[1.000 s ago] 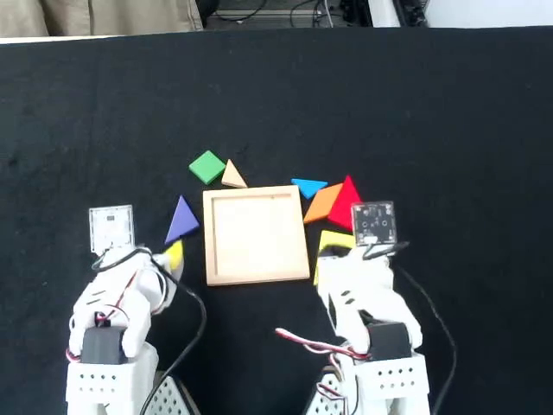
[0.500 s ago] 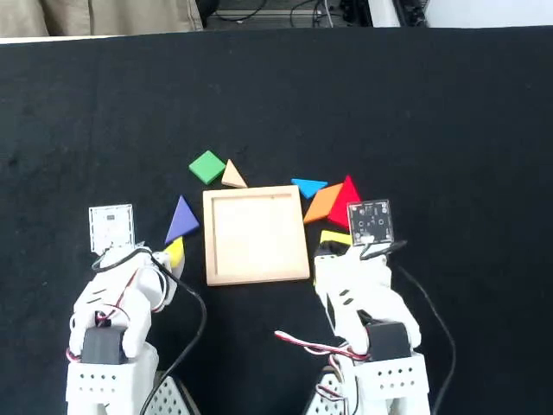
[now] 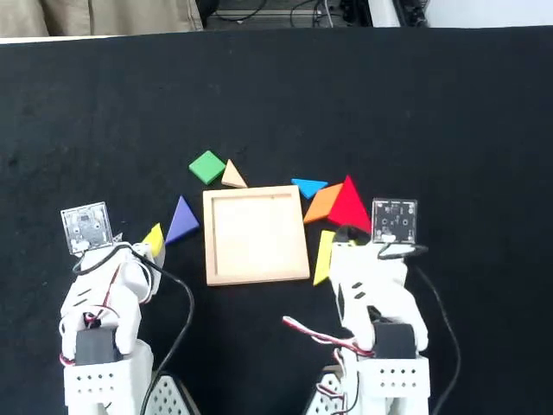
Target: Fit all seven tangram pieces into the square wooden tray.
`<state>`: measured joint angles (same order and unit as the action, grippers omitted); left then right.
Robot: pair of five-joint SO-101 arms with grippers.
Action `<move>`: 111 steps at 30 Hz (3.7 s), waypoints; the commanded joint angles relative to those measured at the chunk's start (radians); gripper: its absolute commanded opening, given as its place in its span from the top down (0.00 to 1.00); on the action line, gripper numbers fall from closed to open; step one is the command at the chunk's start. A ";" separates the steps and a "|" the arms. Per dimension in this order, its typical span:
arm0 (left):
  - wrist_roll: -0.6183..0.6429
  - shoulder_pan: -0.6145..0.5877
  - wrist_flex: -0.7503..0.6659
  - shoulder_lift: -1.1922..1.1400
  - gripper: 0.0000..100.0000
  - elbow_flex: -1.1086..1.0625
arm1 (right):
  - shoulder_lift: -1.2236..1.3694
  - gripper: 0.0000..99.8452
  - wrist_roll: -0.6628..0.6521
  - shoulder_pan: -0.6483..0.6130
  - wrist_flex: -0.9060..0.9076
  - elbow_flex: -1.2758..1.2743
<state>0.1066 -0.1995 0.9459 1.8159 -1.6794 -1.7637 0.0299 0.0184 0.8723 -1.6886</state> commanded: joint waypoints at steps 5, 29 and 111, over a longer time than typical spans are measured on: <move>-0.063 -0.074 -0.061 0.003 0.78 -0.019 | 0.004 0.99 0.000 0.023 -0.023 -0.002; -0.180 -0.073 0.018 0.008 0.81 -0.012 | -0.001 0.99 -0.006 0.023 0.078 -0.002; -0.043 0.044 -0.488 -1.433 0.81 0.630 | 0.087 0.90 -0.436 0.021 0.221 0.398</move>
<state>0.0575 -0.1473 0.4918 0.3736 -1.0503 -1.7484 -0.3997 0.0353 1.0671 -1.4385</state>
